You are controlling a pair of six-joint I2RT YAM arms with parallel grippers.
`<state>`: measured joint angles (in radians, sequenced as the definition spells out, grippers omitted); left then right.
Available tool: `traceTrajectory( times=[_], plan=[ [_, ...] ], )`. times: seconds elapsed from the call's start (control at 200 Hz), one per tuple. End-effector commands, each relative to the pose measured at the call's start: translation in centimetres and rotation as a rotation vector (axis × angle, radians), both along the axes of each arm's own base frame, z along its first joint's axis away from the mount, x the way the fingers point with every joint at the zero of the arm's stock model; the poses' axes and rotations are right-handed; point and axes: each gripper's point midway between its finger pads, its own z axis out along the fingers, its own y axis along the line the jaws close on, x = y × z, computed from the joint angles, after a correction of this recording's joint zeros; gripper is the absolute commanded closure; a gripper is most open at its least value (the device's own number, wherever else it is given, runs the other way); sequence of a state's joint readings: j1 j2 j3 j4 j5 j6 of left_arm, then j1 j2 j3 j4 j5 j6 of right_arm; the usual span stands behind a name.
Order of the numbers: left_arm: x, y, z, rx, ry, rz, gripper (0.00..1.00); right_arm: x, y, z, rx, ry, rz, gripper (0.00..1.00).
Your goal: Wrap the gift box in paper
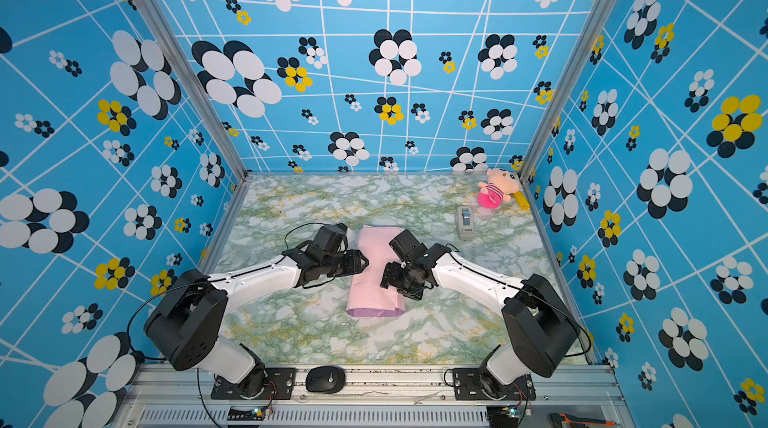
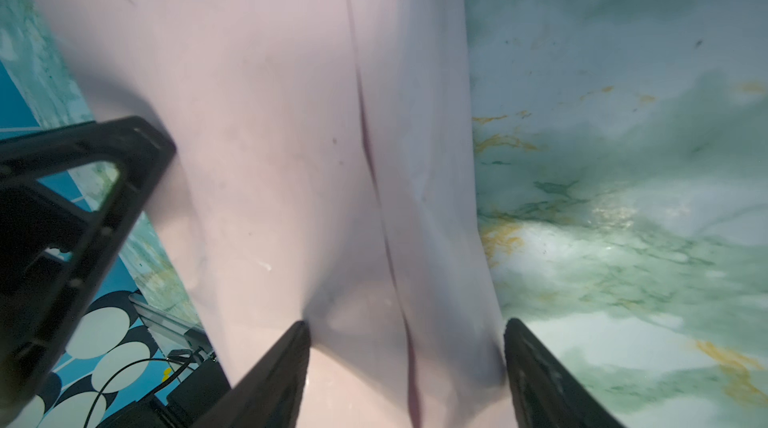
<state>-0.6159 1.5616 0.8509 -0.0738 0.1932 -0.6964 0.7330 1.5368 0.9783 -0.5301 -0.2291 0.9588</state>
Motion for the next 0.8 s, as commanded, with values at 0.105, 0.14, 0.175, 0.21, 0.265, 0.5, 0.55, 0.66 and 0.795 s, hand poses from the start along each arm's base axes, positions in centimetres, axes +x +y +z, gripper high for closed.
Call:
traceTrajectory(
  times=[0.105, 0.14, 0.175, 0.21, 0.265, 0.5, 0.55, 0.66, 0.795],
  plan=[
    [-0.9, 0.8, -1.9, 0.060, 0.046, 0.008, 0.43, -1.0, 1.5, 0.3, 0.060, 0.020, 0.025, 0.43],
    [-0.8, 0.7, -1.8, 0.060, 0.044, 0.007, 0.43, -1.0, 1.5, 0.5, 0.067, 0.016, 0.023, 0.48],
    [-0.8, 0.8, -1.9, 0.061, 0.046, 0.007, 0.43, -1.1, 1.4, 0.6, 0.068, 0.015, 0.019, 0.52],
    [-0.8, 0.7, -1.9, 0.060, 0.046, 0.006, 0.43, -1.2, 1.2, 0.6, 0.064, 0.015, 0.015, 0.55],
    [-0.8, 0.7, -1.9, 0.060, 0.045, 0.005, 0.43, -1.4, 0.8, 0.8, 0.052, 0.013, 0.012, 0.59],
    [-1.0, 0.8, -2.2, 0.066, 0.053, 0.004, 0.43, -2.5, -0.6, 1.7, 0.043, 0.017, -0.011, 0.45],
    [-1.0, 0.8, -2.3, 0.066, 0.055, 0.004, 0.43, -2.8, -0.4, 1.8, 0.065, 0.028, -0.013, 0.38],
    [-1.0, 0.9, -2.4, 0.066, 0.056, 0.006, 0.43, -3.6, 0.3, 1.5, 0.102, 0.057, -0.014, 0.34],
    [-1.0, 0.9, -2.4, 0.066, 0.054, 0.006, 0.43, -4.0, 0.7, 0.5, 0.097, 0.081, 0.002, 0.37]
  ],
)
